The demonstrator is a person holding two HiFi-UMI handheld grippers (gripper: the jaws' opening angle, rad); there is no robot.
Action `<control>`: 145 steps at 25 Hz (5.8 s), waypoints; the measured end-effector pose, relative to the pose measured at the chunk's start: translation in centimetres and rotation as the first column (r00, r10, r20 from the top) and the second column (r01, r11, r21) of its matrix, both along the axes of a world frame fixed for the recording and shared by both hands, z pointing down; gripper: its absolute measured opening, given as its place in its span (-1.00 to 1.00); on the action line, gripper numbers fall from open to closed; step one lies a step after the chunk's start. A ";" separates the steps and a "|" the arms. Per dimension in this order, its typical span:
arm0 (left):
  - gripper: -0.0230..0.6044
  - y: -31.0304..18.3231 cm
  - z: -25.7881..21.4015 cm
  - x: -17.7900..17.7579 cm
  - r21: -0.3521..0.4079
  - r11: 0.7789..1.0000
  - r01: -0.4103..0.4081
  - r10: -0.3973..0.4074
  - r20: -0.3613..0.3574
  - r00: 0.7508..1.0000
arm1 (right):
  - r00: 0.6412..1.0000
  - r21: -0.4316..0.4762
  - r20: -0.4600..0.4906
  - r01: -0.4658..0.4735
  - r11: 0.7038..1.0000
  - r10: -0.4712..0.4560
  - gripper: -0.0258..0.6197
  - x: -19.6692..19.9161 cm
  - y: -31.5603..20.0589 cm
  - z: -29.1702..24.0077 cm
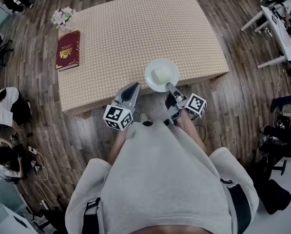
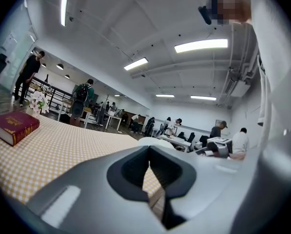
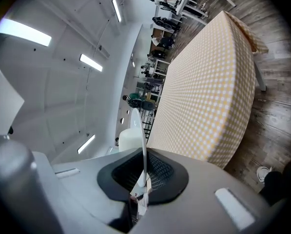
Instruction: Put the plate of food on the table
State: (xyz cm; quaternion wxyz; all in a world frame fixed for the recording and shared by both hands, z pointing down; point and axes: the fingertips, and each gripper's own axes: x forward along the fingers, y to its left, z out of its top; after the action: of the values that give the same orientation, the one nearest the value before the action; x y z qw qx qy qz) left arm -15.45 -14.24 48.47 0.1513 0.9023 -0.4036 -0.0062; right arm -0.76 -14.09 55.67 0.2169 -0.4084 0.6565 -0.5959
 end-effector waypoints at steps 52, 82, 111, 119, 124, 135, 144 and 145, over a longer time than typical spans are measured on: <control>-0.90 -12.1 2.7 10.7 -0.072 0.986 0.151 -0.148 0.046 0.988 | 0.986 -0.095 0.033 0.167 0.981 -0.165 -0.89 9.2 -12.6 3.7; -0.90 -15.9 10.4 5.7 -0.283 0.953 0.110 -0.098 0.055 0.994 | 0.995 -0.347 0.041 0.100 0.933 -0.092 -0.86 4.8 -15.1 15.5; -0.90 -17.7 8.9 4.0 -0.245 0.965 0.088 -0.093 -0.008 0.996 | 0.897 -0.649 -0.371 -0.067 0.758 -0.239 -0.61 5.3 -13.0 17.3; -0.90 -18.0 8.5 3.1 -0.232 0.969 0.080 -0.088 -0.026 0.996 | 0.886 -0.671 -0.403 -0.115 0.732 -0.230 -0.52 5.1 -11.2 17.4; -0.90 -17.8 7.8 3.7 -0.216 0.975 0.048 -0.059 -0.041 0.997 | 0.898 -0.631 -0.398 -0.121 0.766 -0.187 -0.92 4.9 -11.2 16.3; -0.90 -15.8 5.8 4.2 -0.159 0.987 -0.031 0.025 -0.041 0.999 | 0.768 -0.107 -0.623 0.105 0.989 -0.149 -0.92 2.6 -14.5 8.3; -0.90 -12.9 5.0 4.2 -0.134 0.986 -0.102 0.099 -0.022 0.995 | 0.448 0.236 -0.894 0.467 0.852 0.002 -0.92 -1.5 -12.8 0.6; -0.90 -12.6 5.0 4.3 -0.132 0.985 -0.108 0.106 -0.021 0.994 | 0.455 0.262 -0.890 0.479 0.838 0.018 -0.92 -1.9 -12.6 -0.1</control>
State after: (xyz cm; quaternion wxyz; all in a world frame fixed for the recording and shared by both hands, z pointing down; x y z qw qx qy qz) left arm -11.18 -26.85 53.51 0.2141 0.9105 -0.3531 0.0229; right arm -2.65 -26.66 55.58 -0.1360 -0.4864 0.8500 -0.1497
